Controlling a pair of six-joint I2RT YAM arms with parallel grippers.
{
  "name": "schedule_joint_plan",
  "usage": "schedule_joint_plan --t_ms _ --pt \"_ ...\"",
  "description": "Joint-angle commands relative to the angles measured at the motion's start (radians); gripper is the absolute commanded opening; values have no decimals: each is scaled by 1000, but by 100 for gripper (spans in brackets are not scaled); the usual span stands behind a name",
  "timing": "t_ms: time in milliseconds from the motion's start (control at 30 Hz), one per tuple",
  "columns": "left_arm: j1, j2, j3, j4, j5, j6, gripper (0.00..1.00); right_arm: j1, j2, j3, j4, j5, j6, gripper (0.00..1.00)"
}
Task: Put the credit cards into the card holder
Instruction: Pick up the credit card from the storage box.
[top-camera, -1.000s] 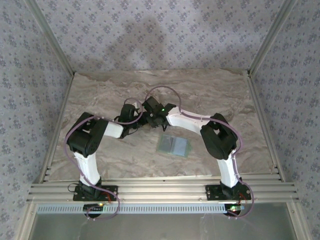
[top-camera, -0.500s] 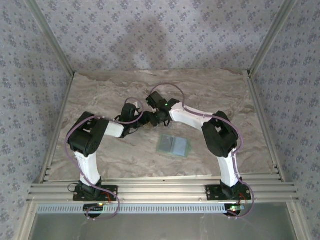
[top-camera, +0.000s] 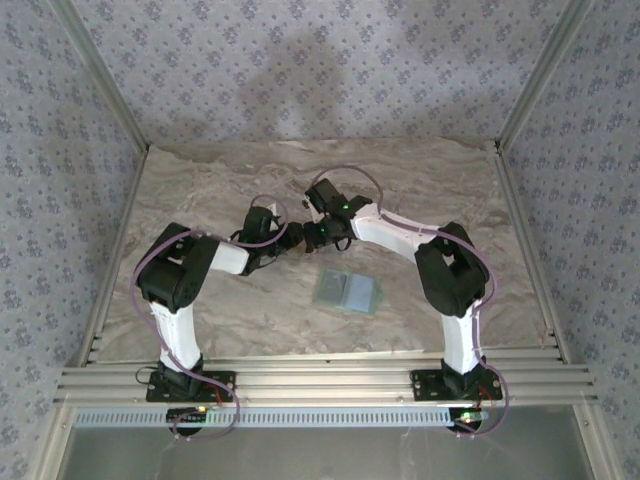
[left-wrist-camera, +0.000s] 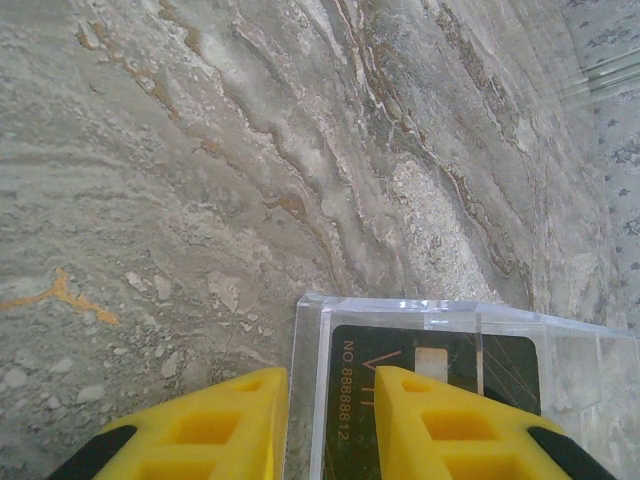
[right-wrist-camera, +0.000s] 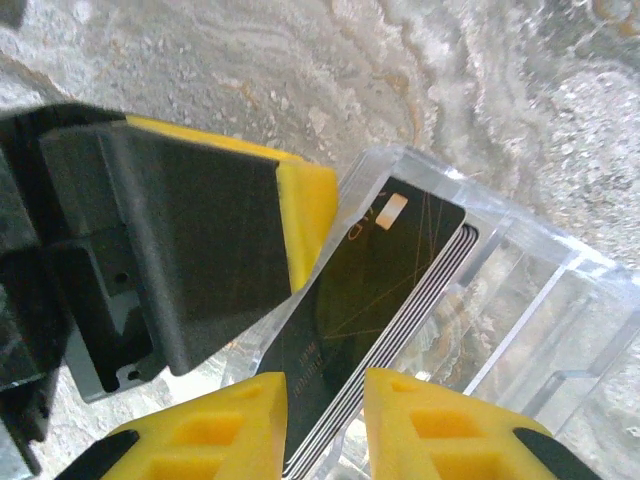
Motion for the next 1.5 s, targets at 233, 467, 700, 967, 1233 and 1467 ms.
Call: schedule_joint_plan --t_ms 233,467,700,967,1233,1467 --pt "-32 60 0 -86 23 10 28 1 92 97 -123 71 61 37" --pt "-36 64 2 -89 20 10 28 1 65 67 -74 13 55 30" --pt "-45 71 7 -93 12 9 27 2 36 49 -65 62 47 10" --pt "-45 68 7 -107 -2 8 27 9 46 77 -121 135 48 0" --pt "-45 75 13 -115 -6 6 28 14 9 65 -124 146 40 0" --pt "-45 80 17 -120 -10 3 27 12 -22 42 -122 150 44 0"
